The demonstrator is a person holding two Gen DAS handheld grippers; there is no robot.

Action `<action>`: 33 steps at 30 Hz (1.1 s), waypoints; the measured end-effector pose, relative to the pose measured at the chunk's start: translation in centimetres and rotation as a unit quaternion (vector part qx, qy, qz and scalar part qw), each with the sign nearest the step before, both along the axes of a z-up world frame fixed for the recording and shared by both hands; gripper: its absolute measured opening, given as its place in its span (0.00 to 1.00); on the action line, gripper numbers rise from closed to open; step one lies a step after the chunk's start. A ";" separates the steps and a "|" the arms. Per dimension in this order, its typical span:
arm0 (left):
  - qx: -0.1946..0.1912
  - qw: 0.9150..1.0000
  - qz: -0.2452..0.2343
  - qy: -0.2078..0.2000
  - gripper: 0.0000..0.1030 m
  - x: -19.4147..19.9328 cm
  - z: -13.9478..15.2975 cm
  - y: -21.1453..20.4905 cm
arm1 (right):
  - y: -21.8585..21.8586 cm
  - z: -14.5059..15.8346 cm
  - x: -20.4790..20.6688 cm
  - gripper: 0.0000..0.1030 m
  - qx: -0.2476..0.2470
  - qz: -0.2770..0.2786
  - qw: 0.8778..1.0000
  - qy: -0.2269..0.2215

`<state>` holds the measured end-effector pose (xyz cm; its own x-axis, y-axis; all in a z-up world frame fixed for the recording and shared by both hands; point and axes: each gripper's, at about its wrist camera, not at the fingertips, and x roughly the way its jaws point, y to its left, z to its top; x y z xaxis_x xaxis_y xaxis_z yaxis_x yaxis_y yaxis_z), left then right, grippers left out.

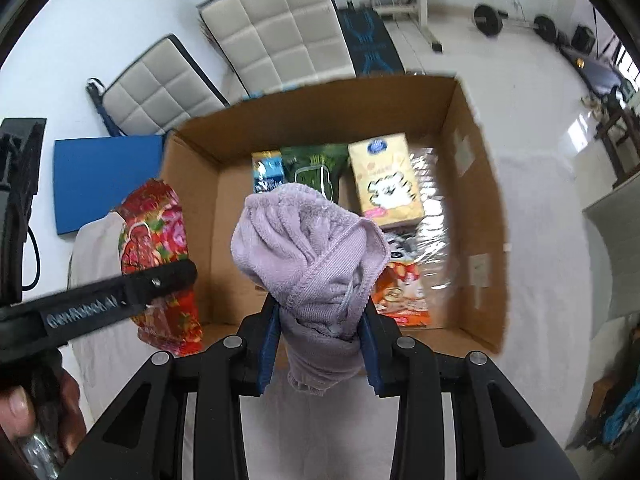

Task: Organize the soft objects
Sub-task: 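Lower the Deegeo bag with the left tool while the right tool lowers the towel into the box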

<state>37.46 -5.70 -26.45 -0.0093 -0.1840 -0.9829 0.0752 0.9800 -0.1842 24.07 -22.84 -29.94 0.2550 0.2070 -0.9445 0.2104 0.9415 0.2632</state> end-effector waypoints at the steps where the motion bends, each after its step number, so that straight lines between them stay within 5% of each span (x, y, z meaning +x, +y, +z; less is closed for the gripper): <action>1: 0.008 1.000 -0.004 0.006 0.43 0.4 -0.9 -0.1 | 0.1 -0.9 0.5 0.37 0.006 -0.002 1.000 0.008; 11: 0.028 0.997 -0.017 0.064 0.44 2.4 -5.7 -0.4 | 1.3 -7.5 3.4 0.38 0.036 0.006 0.997 0.075; 19: 0.029 0.993 -0.018 0.110 0.46 1.8 -7.8 -0.1 | 0.6 -10.3 4.1 0.48 0.049 0.018 0.991 0.127; 21: 0.025 0.994 -0.014 0.109 0.46 1.7 -7.6 0.1 | 0.2 -10.2 4.1 0.58 0.041 0.020 0.991 0.126; 33: 0.072 0.996 -0.045 0.003 0.55 -2.0 -1.9 -1.3 | -1.0 -5.8 1.7 0.60 -0.054 0.038 0.995 0.069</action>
